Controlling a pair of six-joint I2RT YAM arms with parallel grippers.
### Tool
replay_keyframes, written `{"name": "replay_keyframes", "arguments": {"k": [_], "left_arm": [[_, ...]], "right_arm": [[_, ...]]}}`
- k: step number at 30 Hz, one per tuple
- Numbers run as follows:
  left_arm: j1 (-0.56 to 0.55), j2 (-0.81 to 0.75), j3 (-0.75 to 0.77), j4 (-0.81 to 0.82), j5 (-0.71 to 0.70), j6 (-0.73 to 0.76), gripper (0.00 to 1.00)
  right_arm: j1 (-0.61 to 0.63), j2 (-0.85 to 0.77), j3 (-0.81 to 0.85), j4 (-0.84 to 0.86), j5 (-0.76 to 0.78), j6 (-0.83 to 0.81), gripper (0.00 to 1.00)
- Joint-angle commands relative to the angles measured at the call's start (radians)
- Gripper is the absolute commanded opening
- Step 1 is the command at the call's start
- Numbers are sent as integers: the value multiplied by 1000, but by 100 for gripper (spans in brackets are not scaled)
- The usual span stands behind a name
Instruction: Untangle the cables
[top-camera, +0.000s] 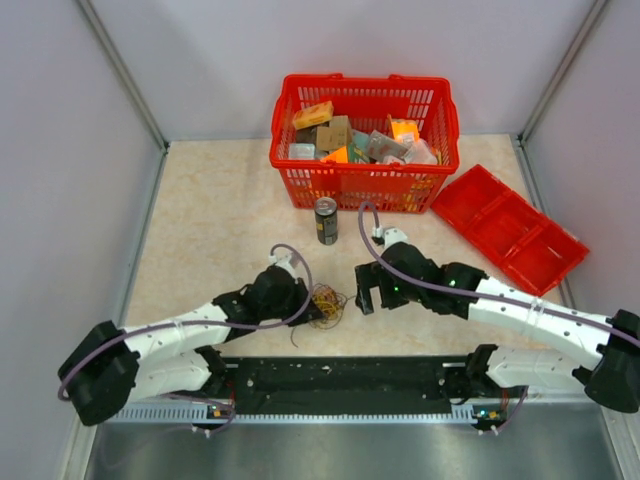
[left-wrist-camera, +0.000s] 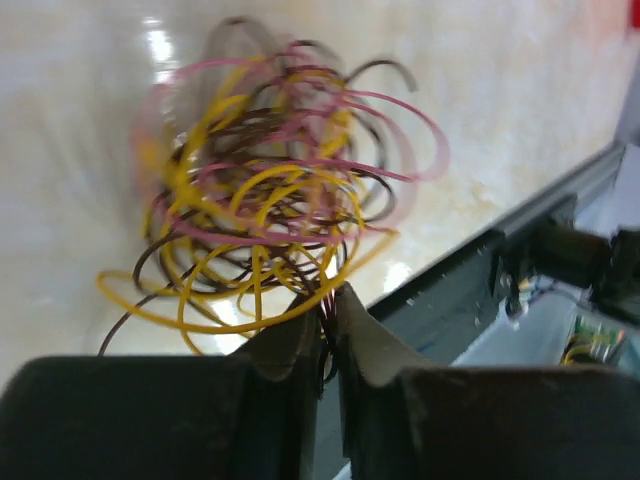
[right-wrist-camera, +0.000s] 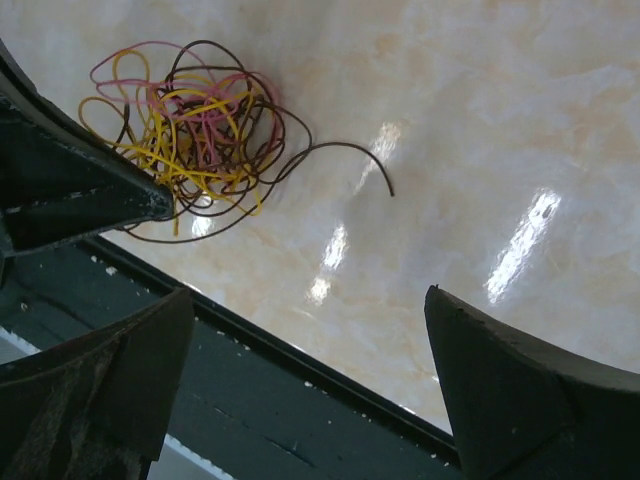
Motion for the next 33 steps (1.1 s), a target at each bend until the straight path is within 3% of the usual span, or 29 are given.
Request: {"name": "replay_keyframes", "arguments": {"k": [1, 3, 4, 6, 9, 13, 19, 23, 26, 29, 33], "left_arm": [[-110, 83, 188, 141, 65, 108, 20], [-137, 79, 213, 89, 22, 130, 41], [-137, 66, 201, 89, 11, 127, 59], [-135, 20, 150, 78, -35, 122, 83], [-135, -91, 112, -41, -179, 92, 84], [-131, -312, 38, -158, -381, 14, 72], [-56, -443, 30, -239, -414, 45, 69], [74, -347, 102, -275, -296, 162, 75], [249, -189, 142, -250, -79, 277, 78], [268, -69, 181, -141, 50, 371, 79], [267, 101, 276, -114, 106, 437, 66]], "right_arm": [[10, -46, -118, 237, -102, 41, 96], [7, -86, -168, 280, -110, 30, 91], [7, -106, -190, 296, -117, 15, 87], [-4, -135, -220, 311, -126, 3, 83], [-30, -143, -233, 339, -163, -1, 77], [-36, -94, -205, 397, -215, -10, 72], [-35, 90, -98, 493, -353, -1, 66], [-16, 194, -78, 566, -384, 1, 65], [-10, 263, -73, 616, -381, -5, 65], [-12, 326, -75, 641, -378, 7, 65], [-10, 362, -141, 734, -393, 41, 60]]}}
